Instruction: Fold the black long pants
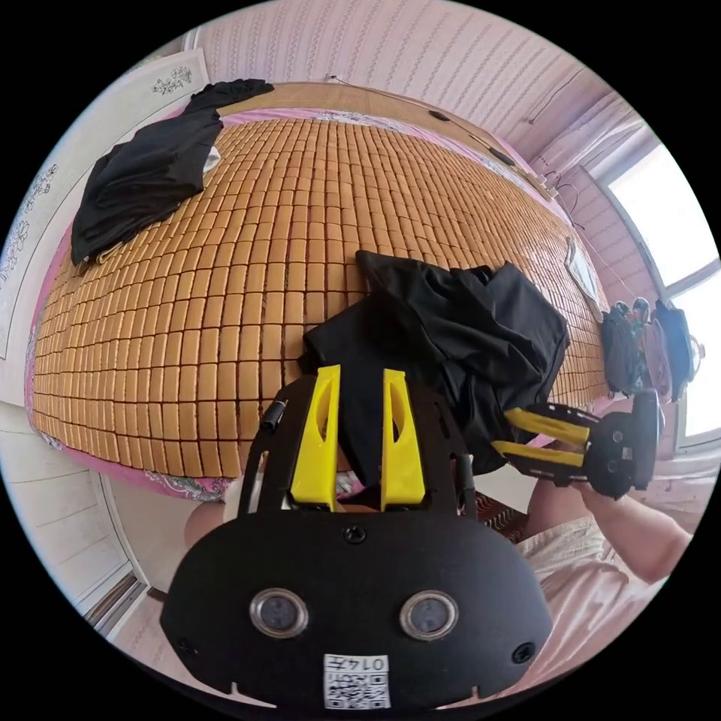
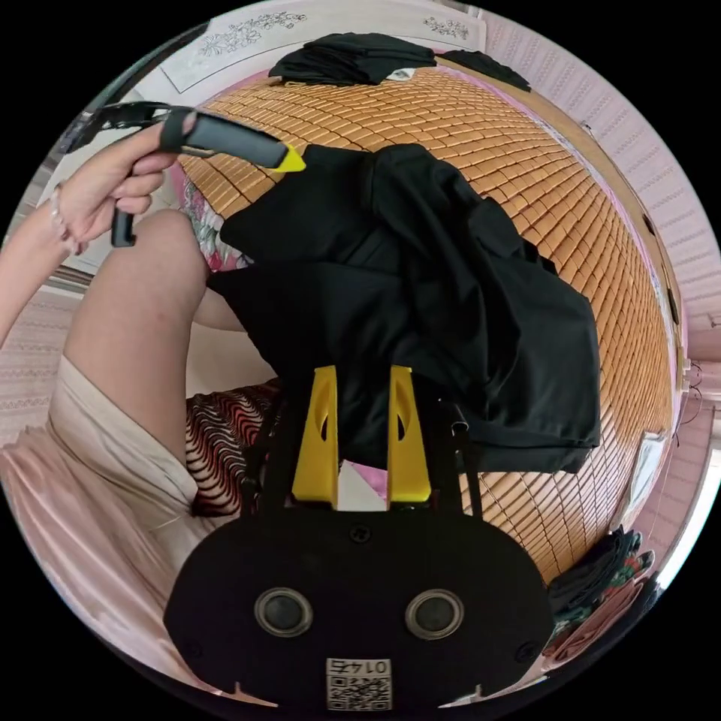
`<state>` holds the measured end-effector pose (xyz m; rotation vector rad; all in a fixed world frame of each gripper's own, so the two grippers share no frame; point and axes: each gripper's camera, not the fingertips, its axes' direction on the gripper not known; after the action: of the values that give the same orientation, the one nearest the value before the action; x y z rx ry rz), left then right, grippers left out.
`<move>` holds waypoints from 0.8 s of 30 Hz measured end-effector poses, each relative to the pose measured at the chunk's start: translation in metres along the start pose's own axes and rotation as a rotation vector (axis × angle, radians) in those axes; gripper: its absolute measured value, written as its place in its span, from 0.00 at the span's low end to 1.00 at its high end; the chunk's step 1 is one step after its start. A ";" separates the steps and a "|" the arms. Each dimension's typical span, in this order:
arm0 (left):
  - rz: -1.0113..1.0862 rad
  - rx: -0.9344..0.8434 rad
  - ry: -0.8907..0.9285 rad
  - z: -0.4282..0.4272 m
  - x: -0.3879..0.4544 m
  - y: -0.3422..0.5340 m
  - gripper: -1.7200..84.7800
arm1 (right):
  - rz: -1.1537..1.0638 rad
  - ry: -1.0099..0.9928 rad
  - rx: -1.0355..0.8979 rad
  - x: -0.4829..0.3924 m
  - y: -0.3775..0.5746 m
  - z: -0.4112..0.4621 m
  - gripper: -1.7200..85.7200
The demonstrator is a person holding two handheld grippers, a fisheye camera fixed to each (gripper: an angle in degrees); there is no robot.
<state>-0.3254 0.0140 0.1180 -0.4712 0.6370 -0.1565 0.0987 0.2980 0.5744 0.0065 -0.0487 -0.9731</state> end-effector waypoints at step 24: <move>0.139 -0.103 -0.121 0.036 0.021 -0.019 0.03 | 0.254 -0.266 0.093 0.152 0.061 0.037 0.06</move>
<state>-0.2868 0.0047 0.1413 -0.5298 0.5583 0.0365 0.2326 0.2072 0.6185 -0.0423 -0.3320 -0.7118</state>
